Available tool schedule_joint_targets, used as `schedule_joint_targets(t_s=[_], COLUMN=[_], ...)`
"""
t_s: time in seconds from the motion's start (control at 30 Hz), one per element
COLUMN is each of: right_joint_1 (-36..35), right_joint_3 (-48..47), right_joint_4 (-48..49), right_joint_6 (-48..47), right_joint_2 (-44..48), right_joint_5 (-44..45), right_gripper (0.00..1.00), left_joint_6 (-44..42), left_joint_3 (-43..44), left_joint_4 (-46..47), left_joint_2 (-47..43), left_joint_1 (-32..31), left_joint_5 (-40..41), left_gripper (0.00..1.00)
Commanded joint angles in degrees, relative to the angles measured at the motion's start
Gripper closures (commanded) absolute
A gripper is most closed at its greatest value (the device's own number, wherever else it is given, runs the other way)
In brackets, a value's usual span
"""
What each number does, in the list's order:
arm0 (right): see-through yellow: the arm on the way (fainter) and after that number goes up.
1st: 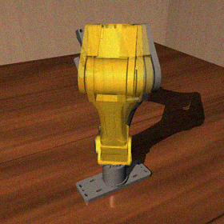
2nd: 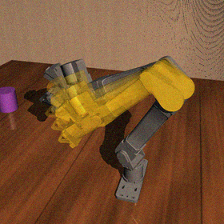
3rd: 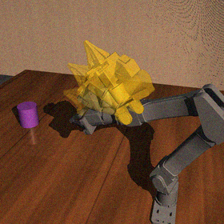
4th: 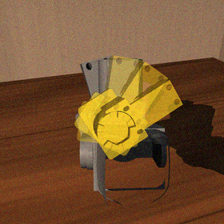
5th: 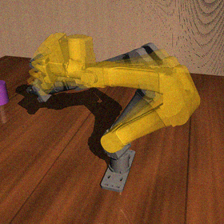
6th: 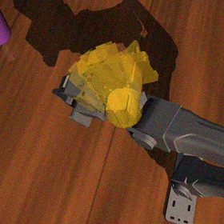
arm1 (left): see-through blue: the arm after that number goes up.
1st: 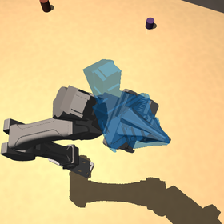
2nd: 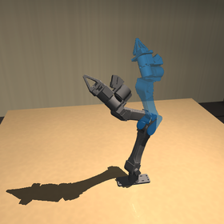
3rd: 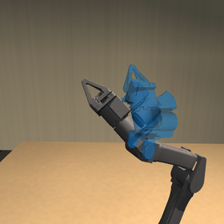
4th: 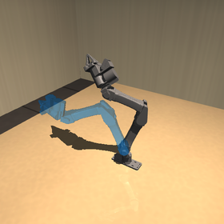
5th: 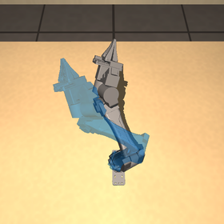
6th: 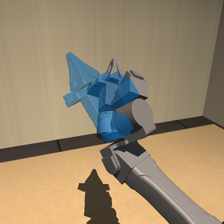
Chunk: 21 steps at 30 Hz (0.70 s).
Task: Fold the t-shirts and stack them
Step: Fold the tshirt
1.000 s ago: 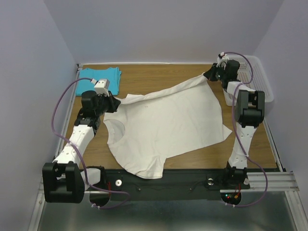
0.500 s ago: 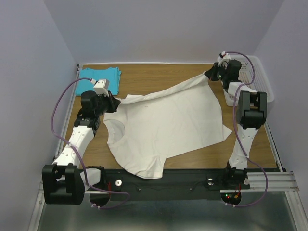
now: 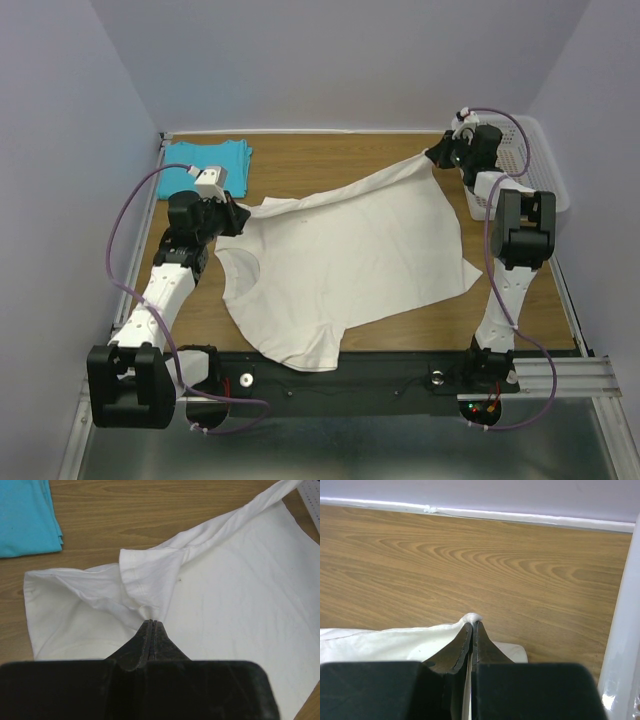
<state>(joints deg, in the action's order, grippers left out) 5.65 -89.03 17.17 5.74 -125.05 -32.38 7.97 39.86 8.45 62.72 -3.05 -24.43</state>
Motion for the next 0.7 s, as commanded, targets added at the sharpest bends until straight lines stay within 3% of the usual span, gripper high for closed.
schedule_joint_targets(t_s=[0.0,0.67], right_joint_1=[0.68,1.38], right_joint_3=[0.70,5.98], right_joint_4=[3.22,6.47], right_joint_6=[-1.17,-1.52], right_joint_2=[3.94,7.28], right_joint_5=[-0.23,-0.23], right_gripper=[0.98,1.00], left_joint_6=[-0.41,-0.06], left_joint_3=[-0.57,-1.62], left_joint_4=[1.48,1.31], left_joint_2=[-2.42,-4.62], left_joint_1=[-0.29,-0.20], left_joint_5=[-0.98,-0.71], left_gripper=[1.00,1.00])
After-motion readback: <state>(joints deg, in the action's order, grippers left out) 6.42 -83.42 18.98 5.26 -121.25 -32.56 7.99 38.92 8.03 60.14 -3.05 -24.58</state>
